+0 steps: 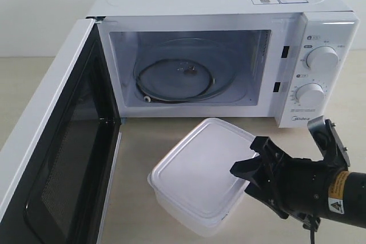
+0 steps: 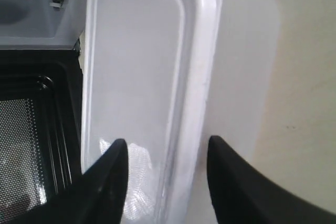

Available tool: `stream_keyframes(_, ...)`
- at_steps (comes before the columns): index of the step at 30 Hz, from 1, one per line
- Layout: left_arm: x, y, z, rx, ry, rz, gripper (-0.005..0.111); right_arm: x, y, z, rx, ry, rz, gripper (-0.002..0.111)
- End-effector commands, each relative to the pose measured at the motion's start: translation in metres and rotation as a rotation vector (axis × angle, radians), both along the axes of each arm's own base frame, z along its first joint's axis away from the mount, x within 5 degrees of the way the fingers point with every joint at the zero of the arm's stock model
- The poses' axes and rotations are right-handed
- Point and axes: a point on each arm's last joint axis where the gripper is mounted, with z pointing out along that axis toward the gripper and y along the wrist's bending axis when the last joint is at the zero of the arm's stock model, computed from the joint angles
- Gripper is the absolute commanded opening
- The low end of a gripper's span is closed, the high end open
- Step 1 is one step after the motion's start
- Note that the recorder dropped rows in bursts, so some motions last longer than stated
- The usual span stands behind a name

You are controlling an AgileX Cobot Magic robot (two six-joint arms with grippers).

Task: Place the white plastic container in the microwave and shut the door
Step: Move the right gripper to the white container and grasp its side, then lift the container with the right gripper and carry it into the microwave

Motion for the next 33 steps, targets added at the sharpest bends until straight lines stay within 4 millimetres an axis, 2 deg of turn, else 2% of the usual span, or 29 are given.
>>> stream_keyframes(1, 0.000, 0.000, 0.000, 0.007, -0.015, 0.004, 0.004, 0.002, 0.001, -0.002, -0.023, 0.032, 0.010, 0.046)
stream_keyframes(7, 0.000, 0.000, 0.000, 0.007, -0.015, 0.004, 0.004, 0.001, 0.001, -0.002, -0.025, 0.033, 0.013, 0.042)
stream_keyframes(10, 0.000, 0.000, 0.000, 0.007, -0.015, 0.004, 0.004, 0.001, 0.001, -0.002, -0.030, 0.031, 0.029, 0.026)
stream_keyframes(13, 0.000, 0.000, 0.000, 0.007, -0.015, 0.004, 0.004, 0.000, 0.002, -0.002, -0.031, 0.030, 0.034, 0.003)
stream_keyframes(14, 0.000, 0.000, 0.000, 0.007, -0.015, 0.004, 0.004, 0.000, 0.002, -0.002, -0.031, 0.030, 0.034, 0.000)
stream_keyframes(19, 0.000, 0.000, 0.000, 0.007, -0.015, 0.004, 0.004, 0.000, 0.002, -0.002, -0.028, 0.025, 0.041, 0.000)
stream_keyframes(26, 0.000, 0.000, 0.000, 0.007, -0.015, 0.004, 0.004, -0.003, 0.013, 0.010, 0.032, -0.060, 0.135, 0.000)
stream_keyframes(30, 0.000, 0.000, 0.000, 0.007, -0.015, 0.004, 0.004, -0.009, 0.027, 0.017, 0.021, -0.110, 0.155, 0.000)
stream_keyframes(33, 0.000, 0.000, 0.000, 0.007, -0.015, 0.004, 0.004, -0.013, 0.041, 0.023, 0.008, -0.178, 0.103, 0.000)
